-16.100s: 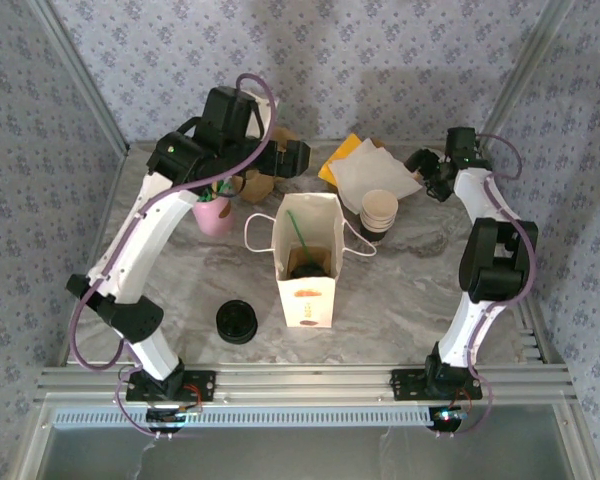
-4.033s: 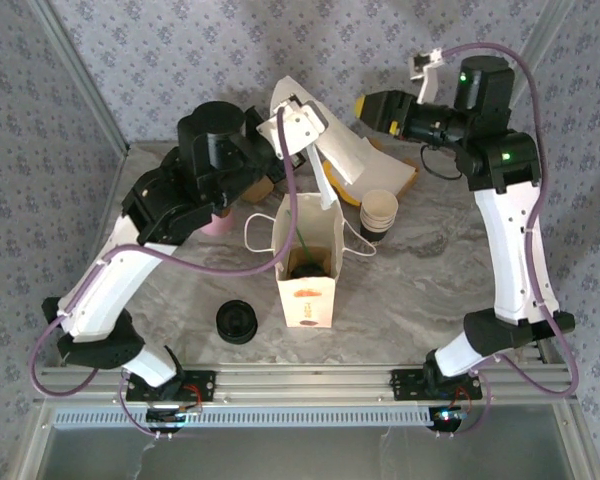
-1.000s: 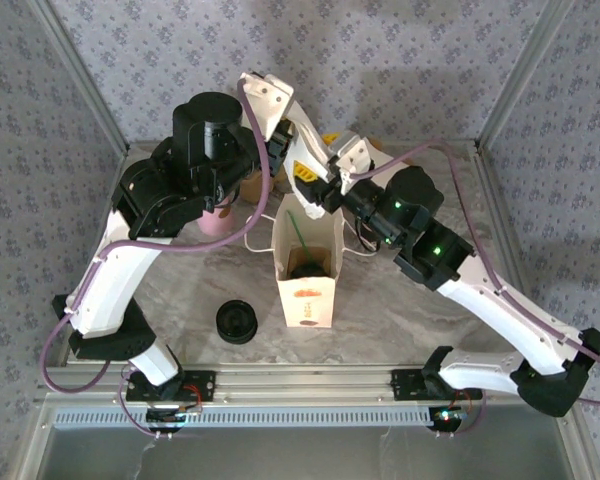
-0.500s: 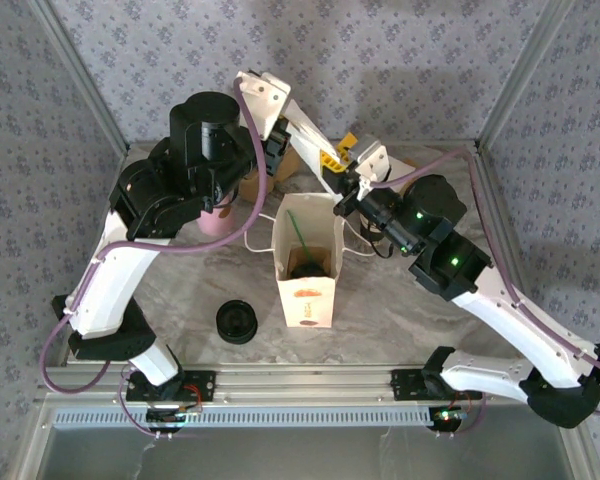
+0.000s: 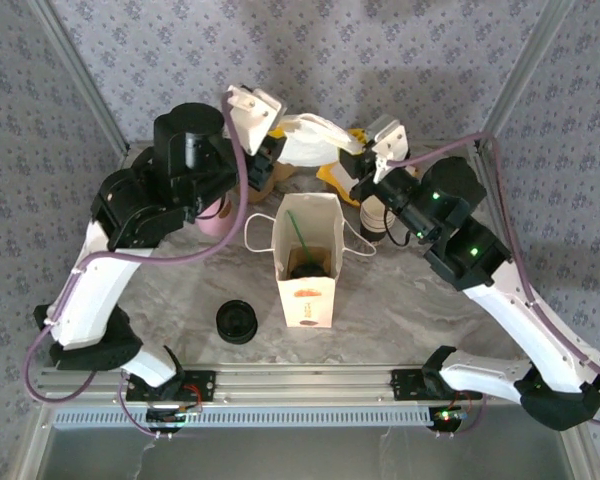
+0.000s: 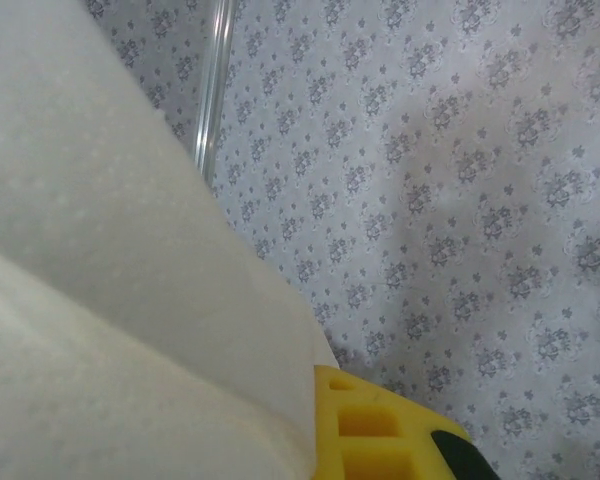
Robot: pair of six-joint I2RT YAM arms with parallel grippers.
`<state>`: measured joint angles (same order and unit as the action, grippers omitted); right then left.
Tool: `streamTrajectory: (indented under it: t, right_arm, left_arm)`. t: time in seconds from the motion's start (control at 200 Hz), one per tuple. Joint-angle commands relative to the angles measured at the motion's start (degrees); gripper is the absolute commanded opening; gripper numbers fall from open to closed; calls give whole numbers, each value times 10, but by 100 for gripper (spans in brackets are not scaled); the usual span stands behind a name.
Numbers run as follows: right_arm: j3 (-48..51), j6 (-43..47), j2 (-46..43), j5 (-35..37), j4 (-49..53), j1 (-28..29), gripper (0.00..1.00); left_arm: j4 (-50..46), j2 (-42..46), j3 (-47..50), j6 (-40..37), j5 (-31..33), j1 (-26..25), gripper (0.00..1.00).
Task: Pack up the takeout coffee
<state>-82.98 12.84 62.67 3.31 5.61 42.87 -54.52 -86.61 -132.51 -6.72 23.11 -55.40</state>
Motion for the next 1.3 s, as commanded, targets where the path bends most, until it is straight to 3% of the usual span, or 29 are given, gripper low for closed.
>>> streamTrajectory:
  t: [0.0,0.31,0.515,0.68,0.879,1.049,1.294]
  right_arm:
    - [-40,-9,0,-26,54,-9,0]
    - [-97,-10,4,-51,149,-38,0]
    - [-148,-53,14,-46,191,-56,0]
    - [-188,-108,22,-41,209,-78,0]
    - [-286,-217,62,-43,308,-121,0]
    - [-328,-301,78,-112,354,-163,0]
    - [-331,-347,79,-204,360,-211,0]
  left_arm:
    - [10,33,17,-7,-11,3,29]
    - [17,67,39,-26,-25,3,69]
    - [55,138,135,-21,-112,4,99]
    - [162,227,298,-7,-158,11,100]
    - [328,302,455,41,-205,48,100]
    - [377,283,477,81,-269,87,100]
    - [426,236,465,111,-378,154,100]
